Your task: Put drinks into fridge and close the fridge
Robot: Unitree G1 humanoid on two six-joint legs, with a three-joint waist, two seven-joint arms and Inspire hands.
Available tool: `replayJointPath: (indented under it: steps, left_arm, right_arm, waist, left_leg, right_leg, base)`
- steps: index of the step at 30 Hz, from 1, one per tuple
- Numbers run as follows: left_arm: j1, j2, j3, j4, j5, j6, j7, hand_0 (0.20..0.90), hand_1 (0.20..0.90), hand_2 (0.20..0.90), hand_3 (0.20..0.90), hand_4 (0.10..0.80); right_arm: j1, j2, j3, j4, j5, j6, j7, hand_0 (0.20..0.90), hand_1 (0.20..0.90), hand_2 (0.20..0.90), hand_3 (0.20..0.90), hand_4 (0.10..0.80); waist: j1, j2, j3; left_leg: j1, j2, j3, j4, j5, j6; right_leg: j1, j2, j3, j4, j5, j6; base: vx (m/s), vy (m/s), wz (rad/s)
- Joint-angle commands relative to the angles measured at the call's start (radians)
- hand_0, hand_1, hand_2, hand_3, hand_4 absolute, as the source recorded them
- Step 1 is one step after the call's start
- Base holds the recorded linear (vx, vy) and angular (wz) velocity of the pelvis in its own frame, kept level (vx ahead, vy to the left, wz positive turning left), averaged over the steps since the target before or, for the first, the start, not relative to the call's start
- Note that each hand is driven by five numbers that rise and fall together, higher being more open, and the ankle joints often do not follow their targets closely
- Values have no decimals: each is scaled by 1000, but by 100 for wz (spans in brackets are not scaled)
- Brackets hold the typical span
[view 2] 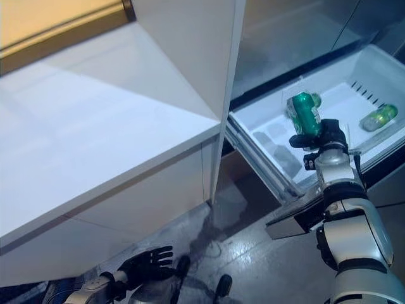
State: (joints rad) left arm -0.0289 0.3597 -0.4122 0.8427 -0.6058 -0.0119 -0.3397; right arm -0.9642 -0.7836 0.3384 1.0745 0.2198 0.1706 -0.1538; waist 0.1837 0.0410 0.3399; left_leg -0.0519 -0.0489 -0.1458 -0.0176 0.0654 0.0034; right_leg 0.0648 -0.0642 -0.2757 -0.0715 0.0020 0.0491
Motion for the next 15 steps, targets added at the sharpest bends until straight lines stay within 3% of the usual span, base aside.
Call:
replayJointPath:
  steps: [1, 6, 15]
  left_arm:
    - [27, -10, 40, 34, -7, -23, 68, 900, 900, 900, 900, 800]
    - [15, -8, 134, 68, 18, 19, 143, 900, 900, 900, 900, 800]
    - [18, 9, 192, 88, -10, 32, 121, 900, 900, 900, 900, 800]
  right_arm:
    - [-201, -132, 86, -94, -79, -58, 18, 300, 300, 300, 200, 100]
    - [-192, -142, 113, -77, -127, 8, 85, 300, 300, 300, 200, 100]
    - [-195, -150, 136, -2, -179, 51, 220, 300, 300, 300, 200, 100]
  waist:
    - [34, -26, -38]
    - [52, -25, 4]
    - [70, -15, 32]
  left_leg:
    - [-53, -26, 20, 97, -81, -8]
    - [-104, -29, 16, 127, -77, -6]
    - [-122, -33, 12, 142, -77, -3]
  right_leg:
    - [-112, 40, 19, 207, -112, -49]
    - [-163, 32, 3, 241, -110, -53]
    - [-187, 27, -8, 275, -120, -57]
  base:
    - [-40, -41, 5]
    - [-60, -18, 8]
    - [-13, 5, 2]
